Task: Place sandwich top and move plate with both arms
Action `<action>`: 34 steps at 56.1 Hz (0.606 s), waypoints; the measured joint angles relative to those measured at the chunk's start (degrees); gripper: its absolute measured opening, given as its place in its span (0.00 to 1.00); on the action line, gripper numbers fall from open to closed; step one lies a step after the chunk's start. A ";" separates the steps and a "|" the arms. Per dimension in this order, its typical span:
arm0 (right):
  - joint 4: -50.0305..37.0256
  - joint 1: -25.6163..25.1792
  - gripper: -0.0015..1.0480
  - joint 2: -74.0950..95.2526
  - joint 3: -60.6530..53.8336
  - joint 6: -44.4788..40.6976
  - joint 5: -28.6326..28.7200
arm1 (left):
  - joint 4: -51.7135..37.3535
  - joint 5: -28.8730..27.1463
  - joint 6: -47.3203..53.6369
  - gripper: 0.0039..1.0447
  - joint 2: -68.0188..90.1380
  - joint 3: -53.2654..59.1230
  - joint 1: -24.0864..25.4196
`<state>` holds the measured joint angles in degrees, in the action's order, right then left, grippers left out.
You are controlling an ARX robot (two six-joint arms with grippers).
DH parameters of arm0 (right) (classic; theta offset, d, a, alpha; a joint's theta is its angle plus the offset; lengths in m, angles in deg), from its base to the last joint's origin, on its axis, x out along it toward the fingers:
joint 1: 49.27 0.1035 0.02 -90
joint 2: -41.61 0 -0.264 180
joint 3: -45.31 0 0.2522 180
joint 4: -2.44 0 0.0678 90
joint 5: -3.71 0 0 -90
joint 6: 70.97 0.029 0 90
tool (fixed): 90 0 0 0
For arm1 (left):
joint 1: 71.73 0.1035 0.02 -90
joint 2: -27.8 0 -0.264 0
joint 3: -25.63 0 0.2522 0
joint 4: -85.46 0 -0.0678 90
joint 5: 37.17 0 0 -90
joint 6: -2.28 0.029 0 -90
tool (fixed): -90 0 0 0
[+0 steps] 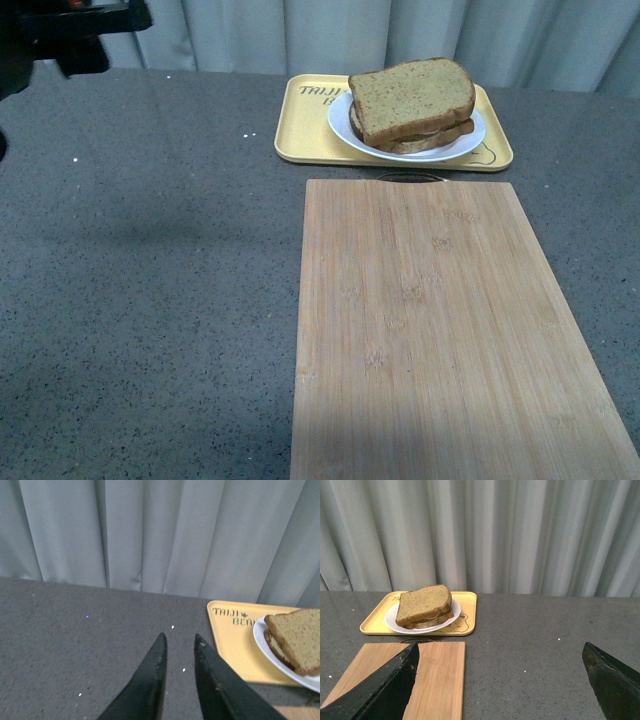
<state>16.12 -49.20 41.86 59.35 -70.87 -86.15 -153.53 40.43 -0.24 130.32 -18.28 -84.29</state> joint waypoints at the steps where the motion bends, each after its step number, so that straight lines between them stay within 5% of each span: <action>1: 0.00 0.00 0.91 0.00 0.00 0.02 0.00 | -0.04 0.17 0.04 0.17 -0.46 0.63 0.20; 6: 0.00 0.00 0.91 0.00 0.00 0.02 -0.02 | -0.04 1.36 0.92 0.04 -3.72 5.16 1.42; 34: 0.00 0.02 0.91 0.00 0.00 0.02 -0.02 | 11.50 7.74 1.84 0.03 -32.65 22.34 7.58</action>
<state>16.12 -49.18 41.86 59.35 -70.85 -86.17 -142.03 48.16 1.59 97.67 4.06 -76.70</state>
